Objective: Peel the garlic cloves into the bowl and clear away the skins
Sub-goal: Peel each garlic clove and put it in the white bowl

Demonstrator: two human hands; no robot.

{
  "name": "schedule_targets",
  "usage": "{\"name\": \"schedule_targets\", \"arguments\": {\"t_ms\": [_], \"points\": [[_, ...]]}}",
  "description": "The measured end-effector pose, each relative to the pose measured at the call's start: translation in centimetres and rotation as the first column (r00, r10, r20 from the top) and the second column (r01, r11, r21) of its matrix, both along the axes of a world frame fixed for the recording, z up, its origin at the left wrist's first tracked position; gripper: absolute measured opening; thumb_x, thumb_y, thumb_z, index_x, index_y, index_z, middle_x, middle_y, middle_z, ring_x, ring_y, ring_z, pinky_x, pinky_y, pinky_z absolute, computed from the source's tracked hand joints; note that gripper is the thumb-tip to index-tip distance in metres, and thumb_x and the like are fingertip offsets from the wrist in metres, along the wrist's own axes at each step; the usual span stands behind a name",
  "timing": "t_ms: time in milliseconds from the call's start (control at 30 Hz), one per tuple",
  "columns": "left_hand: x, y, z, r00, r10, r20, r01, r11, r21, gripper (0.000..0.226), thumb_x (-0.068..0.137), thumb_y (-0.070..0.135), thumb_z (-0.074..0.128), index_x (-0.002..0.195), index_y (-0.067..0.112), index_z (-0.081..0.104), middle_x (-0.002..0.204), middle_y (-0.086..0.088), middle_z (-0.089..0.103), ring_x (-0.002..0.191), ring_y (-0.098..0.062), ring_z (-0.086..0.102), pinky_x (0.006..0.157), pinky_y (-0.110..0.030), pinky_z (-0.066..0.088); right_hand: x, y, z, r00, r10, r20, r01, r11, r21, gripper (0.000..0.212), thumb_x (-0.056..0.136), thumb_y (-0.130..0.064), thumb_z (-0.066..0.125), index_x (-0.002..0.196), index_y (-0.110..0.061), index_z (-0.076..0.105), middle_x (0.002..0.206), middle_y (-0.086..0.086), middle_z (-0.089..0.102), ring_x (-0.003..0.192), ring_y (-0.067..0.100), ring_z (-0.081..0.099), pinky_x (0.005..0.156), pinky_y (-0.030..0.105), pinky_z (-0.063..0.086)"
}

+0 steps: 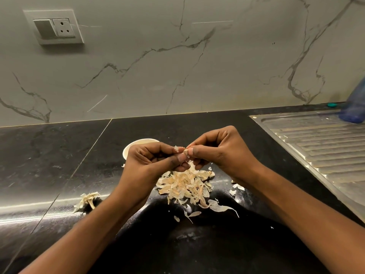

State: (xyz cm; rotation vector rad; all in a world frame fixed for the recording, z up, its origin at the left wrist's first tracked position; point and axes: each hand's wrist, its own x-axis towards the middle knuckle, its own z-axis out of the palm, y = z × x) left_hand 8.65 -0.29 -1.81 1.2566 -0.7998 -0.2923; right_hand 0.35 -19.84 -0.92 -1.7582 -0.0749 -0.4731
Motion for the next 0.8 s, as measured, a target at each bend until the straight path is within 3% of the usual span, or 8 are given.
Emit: {"name": "schedule_targets", "arguments": {"t_ms": [200, 333, 467, 600, 800], "points": [[0.33, -0.27, -0.23, 0.985, -0.033, -0.171, 0.033, 0.999, -0.003, 0.018, 0.081, 0.003, 0.074, 0.089, 0.017, 0.083, 0.101, -0.024, 0.078, 0.086, -0.038, 0.078, 0.077, -0.035, 0.066, 0.11, 0.22, -0.41, 0.997, -0.059, 0.051, 0.058, 0.998, 0.014, 0.003, 0.092, -0.002, 0.078, 0.092, 0.0, 0.081, 0.079, 0.017, 0.077, 0.064, 0.027, 0.071, 0.059, 0.029, 0.06], [0.66, -0.17, -0.42, 0.996, 0.063, -0.056, -0.058, 0.995, 0.081, 0.027, 0.082, 0.008, 0.079, 0.108, 0.001, 0.077, 0.097, -0.023, 0.078, 0.09, -0.041, 0.078, 0.08, -0.037, 0.066, 0.13, -0.04, -0.5, 0.975, -0.161, 0.156, 0.198, 0.943, -0.267, 0.004, 0.09, -0.011, 0.083, 0.09, -0.007, 0.083, 0.074, 0.002, 0.077, 0.063, 0.022, 0.073, 0.059, 0.034, 0.063], [0.66, -0.02, -0.16, 0.994, 0.106, 0.032, -0.108, 0.99, 0.09, 0.036, 0.077, 0.014, 0.083, 0.11, 0.001, 0.077, 0.095, -0.017, 0.08, 0.085, -0.035, 0.079, 0.075, -0.033, 0.065, 0.33, 0.02, -0.66, 0.963, -0.14, 0.229, 0.232, 0.865, -0.446, 0.005, 0.092, -0.017, 0.083, 0.092, -0.011, 0.083, 0.077, -0.006, 0.077, 0.068, 0.015, 0.073, 0.06, 0.019, 0.058], [0.81, -0.16, -0.51, 0.996, 0.082, 0.024, -0.084, 0.994, 0.074, 0.027, 0.083, 0.009, 0.078, 0.107, -0.003, 0.077, 0.095, -0.018, 0.08, 0.087, -0.036, 0.079, 0.079, -0.036, 0.066, 0.33, 0.06, -0.64, 0.973, -0.103, 0.206, 0.183, 0.888, -0.422, 0.005, 0.093, -0.015, 0.081, 0.094, -0.011, 0.083, 0.079, -0.007, 0.077, 0.07, 0.014, 0.073, 0.062, 0.019, 0.058], [0.92, -0.3, -0.66, 0.997, 0.072, -0.041, -0.071, 0.997, 0.029, 0.027, 0.082, 0.007, 0.076, 0.108, -0.003, 0.076, 0.1, -0.021, 0.079, 0.093, -0.041, 0.078, 0.086, -0.044, 0.066, 0.24, 0.04, -0.43, 0.983, -0.102, 0.15, 0.144, 0.942, -0.304, 0.006, 0.093, -0.013, 0.08, 0.094, -0.007, 0.081, 0.078, 0.001, 0.078, 0.067, 0.024, 0.075, 0.065, 0.042, 0.066]]}}
